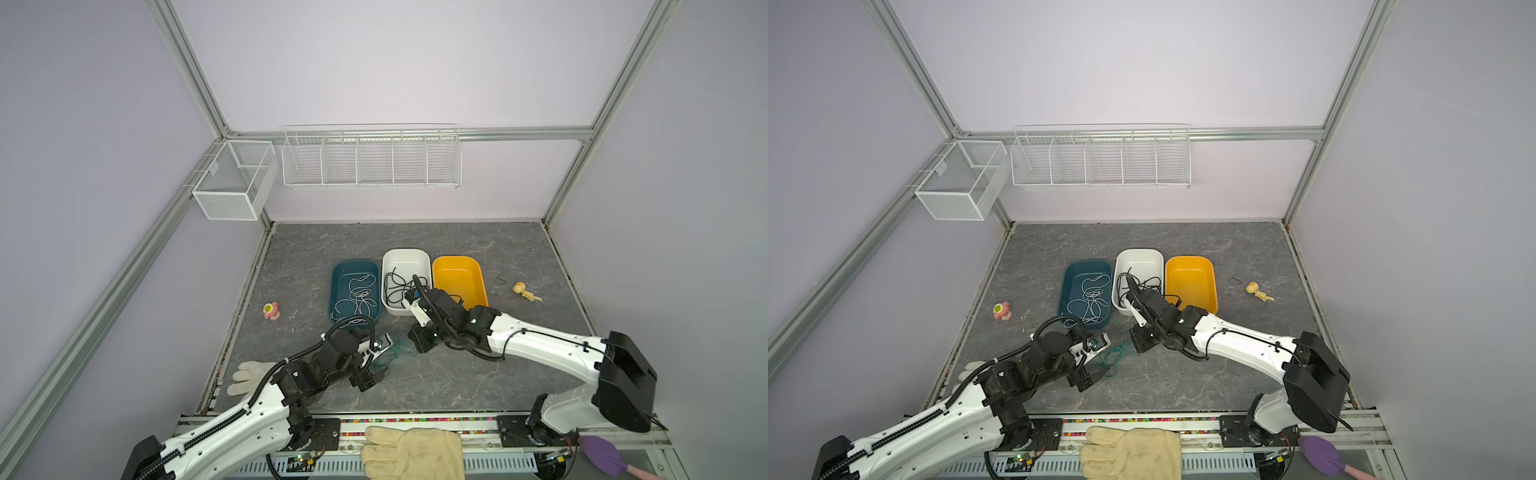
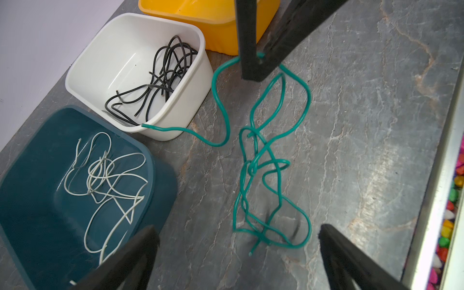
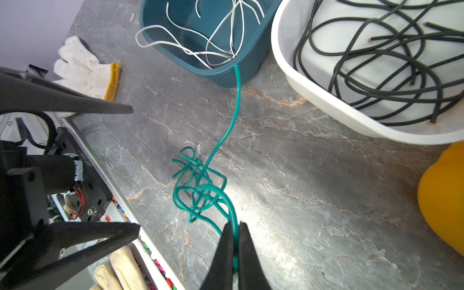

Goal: Untangle the cables

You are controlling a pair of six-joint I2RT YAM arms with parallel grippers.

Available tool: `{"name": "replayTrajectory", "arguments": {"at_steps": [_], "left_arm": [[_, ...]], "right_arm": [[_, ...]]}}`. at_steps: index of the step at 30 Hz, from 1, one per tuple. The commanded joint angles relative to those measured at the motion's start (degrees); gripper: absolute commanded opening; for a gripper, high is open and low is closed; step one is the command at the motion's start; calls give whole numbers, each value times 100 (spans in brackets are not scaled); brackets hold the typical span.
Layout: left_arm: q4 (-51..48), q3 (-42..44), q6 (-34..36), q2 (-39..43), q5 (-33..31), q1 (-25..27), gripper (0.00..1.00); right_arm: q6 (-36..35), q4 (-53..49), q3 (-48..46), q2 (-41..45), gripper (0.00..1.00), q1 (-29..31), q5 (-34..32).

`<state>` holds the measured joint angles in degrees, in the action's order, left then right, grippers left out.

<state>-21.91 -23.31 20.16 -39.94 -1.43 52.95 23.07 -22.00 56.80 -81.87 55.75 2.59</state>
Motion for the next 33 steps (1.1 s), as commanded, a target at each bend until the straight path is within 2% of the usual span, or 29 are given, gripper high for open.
{"name": "replayTrajectory", "arguments": {"at_steps": [1, 8, 13, 15, 19, 27, 33], "left_arm": [[41, 11, -2, 125, 112, 31, 100], [24, -204, -245, 368, 147, 31, 99], [185, -367, -452, 615, 573, 69, 99], [271, -488, -719, 613, 576, 86, 100], [811, -469, -1363, 504, 1086, 114, 100], [1808, -85, -2267, 457, 539, 374, 100], [3065, 532, -2710, 539, 189, 742, 97]], "right_arm": [[-122, 6, -174, 473, 7, -6, 23], [-336, 179, -418, 1284, 7, 5, 147], [-412, 337, -547, 1777, 7, 1, 288], [-409, 323, -525, 1902, 7, 1, 332], [-336, 239, -388, 2138, 7, -5, 367], [-159, 39, 55, 2450, 7, -11, 689], [-32, -133, 251, 2698, 7, -5, 631]]}}
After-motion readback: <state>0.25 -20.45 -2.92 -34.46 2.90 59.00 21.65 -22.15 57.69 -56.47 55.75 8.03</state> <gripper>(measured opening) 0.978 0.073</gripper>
